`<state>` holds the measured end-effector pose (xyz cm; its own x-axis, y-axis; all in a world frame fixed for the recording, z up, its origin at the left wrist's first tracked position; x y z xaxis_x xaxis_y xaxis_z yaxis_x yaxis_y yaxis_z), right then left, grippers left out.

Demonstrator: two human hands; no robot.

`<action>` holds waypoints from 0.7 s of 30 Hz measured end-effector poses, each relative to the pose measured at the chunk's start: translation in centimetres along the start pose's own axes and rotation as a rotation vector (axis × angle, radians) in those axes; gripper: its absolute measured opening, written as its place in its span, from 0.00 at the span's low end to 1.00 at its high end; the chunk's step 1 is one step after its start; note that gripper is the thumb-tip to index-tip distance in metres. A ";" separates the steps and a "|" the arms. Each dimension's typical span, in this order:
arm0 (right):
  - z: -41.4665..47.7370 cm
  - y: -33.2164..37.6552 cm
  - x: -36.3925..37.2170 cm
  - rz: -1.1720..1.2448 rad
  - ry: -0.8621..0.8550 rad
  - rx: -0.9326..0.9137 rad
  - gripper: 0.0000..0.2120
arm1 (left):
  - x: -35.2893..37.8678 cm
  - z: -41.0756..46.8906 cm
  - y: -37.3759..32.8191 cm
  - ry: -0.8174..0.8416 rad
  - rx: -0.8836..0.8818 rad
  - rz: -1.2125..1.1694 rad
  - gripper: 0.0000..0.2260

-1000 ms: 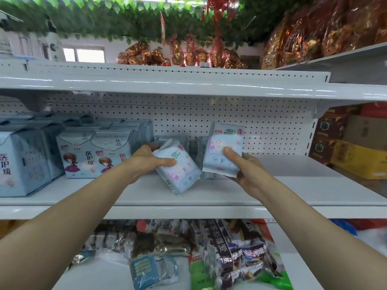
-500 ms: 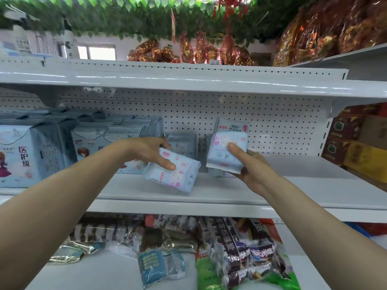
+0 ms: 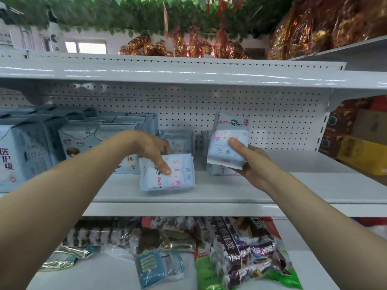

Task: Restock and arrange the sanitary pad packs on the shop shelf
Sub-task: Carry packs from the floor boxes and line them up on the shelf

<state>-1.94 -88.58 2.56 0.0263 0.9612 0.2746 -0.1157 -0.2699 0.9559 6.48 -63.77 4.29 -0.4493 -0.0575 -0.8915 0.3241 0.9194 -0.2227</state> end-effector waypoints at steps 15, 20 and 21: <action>0.7 0.3 -0.9 -0.043 -0.009 -0.007 0.23 | -2.1 4.7 -1.6 -0.283 0.011 0.209 0.34; 0.4 0.8 -1.2 -0.033 -0.006 -0.012 0.23 | -3.2 5.9 -0.7 -0.392 -0.019 0.245 0.32; 0.4 0.9 -1.3 -0.036 -0.005 -0.013 0.22 | -3.4 6.1 -0.6 -0.415 -0.014 0.243 0.32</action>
<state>-1.67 -90.05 3.10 0.0358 0.9700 0.2406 -0.1273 -0.2344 0.9638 12.87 -66.47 5.07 0.0091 0.0121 -0.9999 0.3660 0.9305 0.0146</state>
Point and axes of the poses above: each hand's wrist, its own z-axis towards the middle knuckle, its own x-axis out of the palm, y = z × x, the point moved 10 cm from there along z, towards the middle knuckle, and after that the axes turned 4 degrees about y, right-handed, at the moved point
